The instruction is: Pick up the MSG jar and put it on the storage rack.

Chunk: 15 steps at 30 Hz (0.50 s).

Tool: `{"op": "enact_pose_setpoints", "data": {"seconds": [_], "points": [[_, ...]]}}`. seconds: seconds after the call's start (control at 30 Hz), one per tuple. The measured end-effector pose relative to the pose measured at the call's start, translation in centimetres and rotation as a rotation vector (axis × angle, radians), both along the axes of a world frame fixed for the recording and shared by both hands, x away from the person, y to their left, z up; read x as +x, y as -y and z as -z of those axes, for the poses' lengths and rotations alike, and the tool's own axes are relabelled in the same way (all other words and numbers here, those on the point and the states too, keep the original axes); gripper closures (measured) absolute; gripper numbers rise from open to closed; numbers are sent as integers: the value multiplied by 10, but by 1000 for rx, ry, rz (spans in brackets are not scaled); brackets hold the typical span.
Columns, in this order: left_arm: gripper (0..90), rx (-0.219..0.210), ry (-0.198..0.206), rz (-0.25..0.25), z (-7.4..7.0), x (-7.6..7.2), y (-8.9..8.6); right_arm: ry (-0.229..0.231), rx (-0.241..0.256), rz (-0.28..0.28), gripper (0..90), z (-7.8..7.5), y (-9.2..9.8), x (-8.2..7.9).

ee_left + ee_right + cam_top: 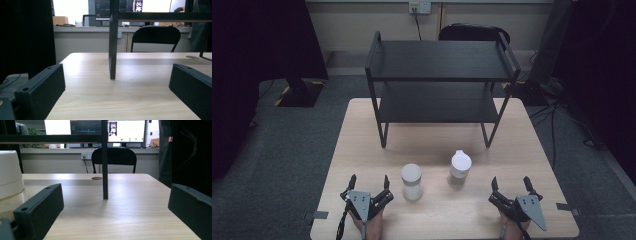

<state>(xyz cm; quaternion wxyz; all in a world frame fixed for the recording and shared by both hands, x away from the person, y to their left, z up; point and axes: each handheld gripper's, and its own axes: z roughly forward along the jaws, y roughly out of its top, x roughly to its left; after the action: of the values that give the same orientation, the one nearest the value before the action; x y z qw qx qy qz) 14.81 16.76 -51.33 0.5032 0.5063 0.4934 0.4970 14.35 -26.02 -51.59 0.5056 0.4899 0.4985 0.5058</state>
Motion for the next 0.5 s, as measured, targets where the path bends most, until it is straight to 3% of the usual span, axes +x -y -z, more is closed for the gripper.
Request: {"op": "enact_pose_setpoints", "data": {"seconds": [0.2, 0.5], "points": [[0, -13, -19, 25, -6, -1, -3, 0, 0, -1, 0, 0, 0, 0], [0, -20, -22, 78, -28, -5, -10, 0, 0, 1, 0, 0, 0, 0]]}}
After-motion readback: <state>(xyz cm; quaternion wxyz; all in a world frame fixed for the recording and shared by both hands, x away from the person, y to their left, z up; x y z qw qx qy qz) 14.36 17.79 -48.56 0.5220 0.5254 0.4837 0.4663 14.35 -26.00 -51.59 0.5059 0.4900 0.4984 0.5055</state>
